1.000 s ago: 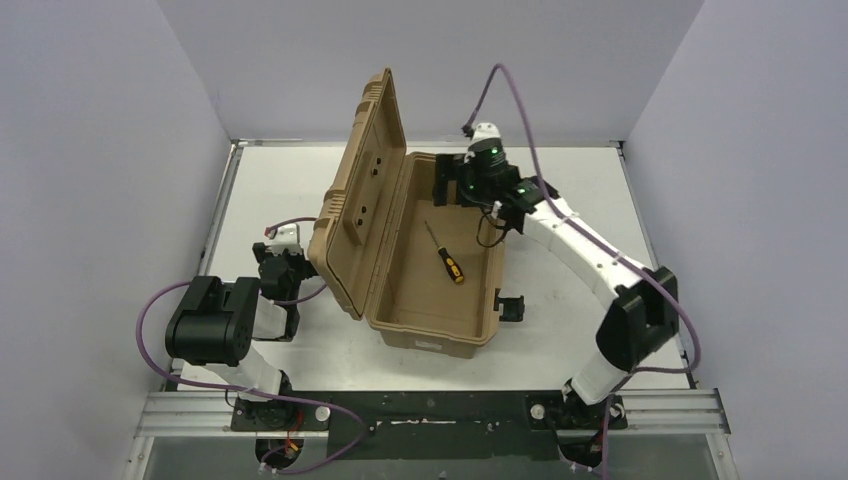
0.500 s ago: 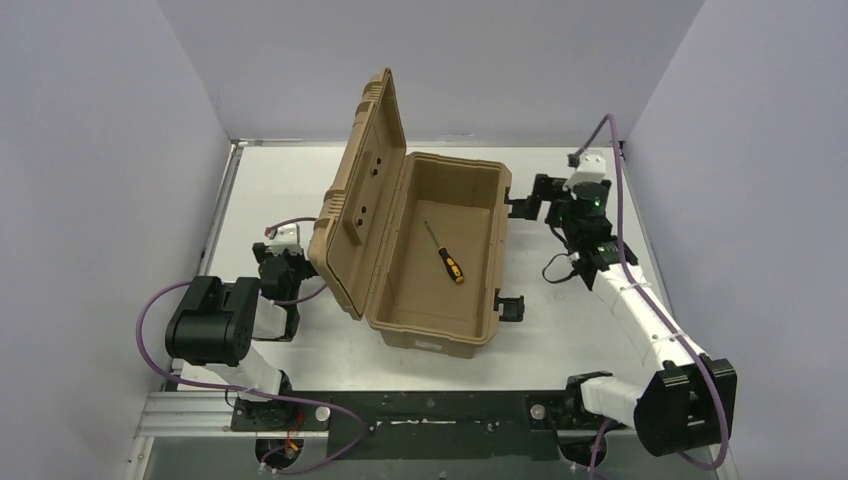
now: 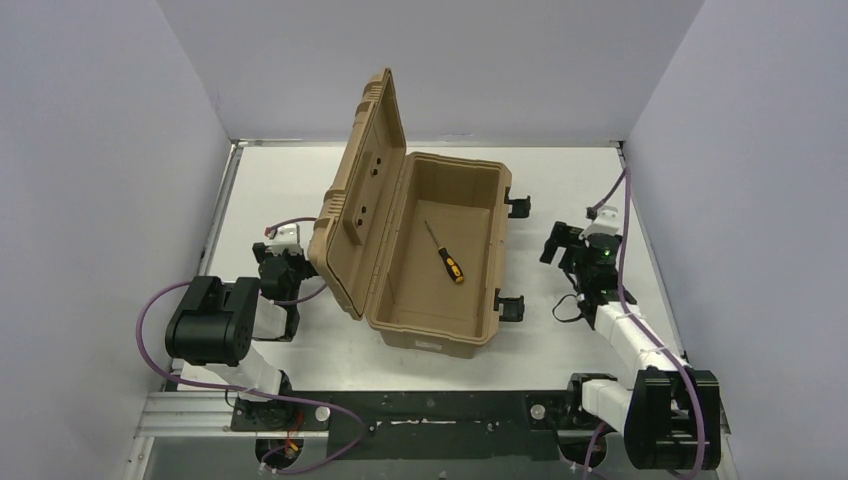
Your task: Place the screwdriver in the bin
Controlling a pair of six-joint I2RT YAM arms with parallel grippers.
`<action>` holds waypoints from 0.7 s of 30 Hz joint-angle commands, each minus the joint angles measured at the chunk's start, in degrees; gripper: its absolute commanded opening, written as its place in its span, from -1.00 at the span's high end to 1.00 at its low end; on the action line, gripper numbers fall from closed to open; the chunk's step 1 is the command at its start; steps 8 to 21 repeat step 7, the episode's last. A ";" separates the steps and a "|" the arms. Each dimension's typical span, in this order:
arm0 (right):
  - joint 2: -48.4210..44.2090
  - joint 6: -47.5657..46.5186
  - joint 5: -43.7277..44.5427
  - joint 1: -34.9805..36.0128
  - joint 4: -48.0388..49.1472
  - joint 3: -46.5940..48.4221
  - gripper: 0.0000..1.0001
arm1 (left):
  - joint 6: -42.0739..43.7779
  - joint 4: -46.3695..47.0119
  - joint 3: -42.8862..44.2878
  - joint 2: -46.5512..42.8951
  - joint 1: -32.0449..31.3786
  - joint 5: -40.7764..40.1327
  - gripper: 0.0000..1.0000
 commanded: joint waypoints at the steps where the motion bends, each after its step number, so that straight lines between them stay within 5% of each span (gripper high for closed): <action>1: -1.32 0.80 -0.90 -1.07 7.59 -0.26 -1.00 | -0.37 2.32 1.34 -0.36 -0.25 -0.47 -0.94; 21: -1.75 0.99 -1.43 -1.13 7.97 -0.03 -1.00 | -0.39 2.59 1.21 -0.39 -0.29 -0.45 -0.94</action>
